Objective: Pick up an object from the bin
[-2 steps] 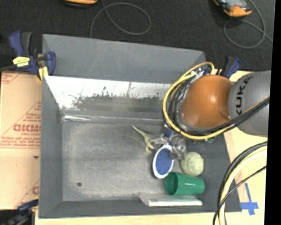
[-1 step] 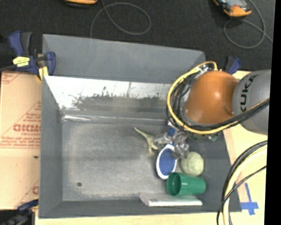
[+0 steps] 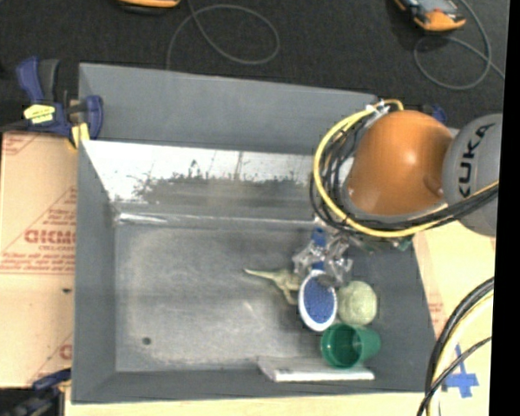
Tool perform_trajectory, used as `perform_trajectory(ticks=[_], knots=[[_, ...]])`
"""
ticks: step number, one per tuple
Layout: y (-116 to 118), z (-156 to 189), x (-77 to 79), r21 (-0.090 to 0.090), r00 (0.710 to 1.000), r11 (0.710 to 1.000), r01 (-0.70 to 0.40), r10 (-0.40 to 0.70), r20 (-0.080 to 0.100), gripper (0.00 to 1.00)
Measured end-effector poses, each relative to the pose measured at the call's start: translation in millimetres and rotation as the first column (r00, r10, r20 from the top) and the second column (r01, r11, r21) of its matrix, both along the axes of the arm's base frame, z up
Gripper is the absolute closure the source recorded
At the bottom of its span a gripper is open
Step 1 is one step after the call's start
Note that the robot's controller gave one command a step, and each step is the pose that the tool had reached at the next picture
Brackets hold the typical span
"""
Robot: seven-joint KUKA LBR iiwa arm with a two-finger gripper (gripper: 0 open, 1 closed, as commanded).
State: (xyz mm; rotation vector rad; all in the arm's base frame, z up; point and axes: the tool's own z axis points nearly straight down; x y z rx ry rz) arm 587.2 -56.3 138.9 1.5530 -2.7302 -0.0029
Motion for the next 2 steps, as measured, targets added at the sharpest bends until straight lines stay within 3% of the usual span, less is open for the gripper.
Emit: perform_trajectory(ticks=[1,2], knots=[[34,39,-16.8,-0.001,1.0,1.0,-0.025,0.025,0.002,1.0],[-5,84,-3.2,0.003,0.999,0.999,0.043,-0.043,-0.001,1.0]])
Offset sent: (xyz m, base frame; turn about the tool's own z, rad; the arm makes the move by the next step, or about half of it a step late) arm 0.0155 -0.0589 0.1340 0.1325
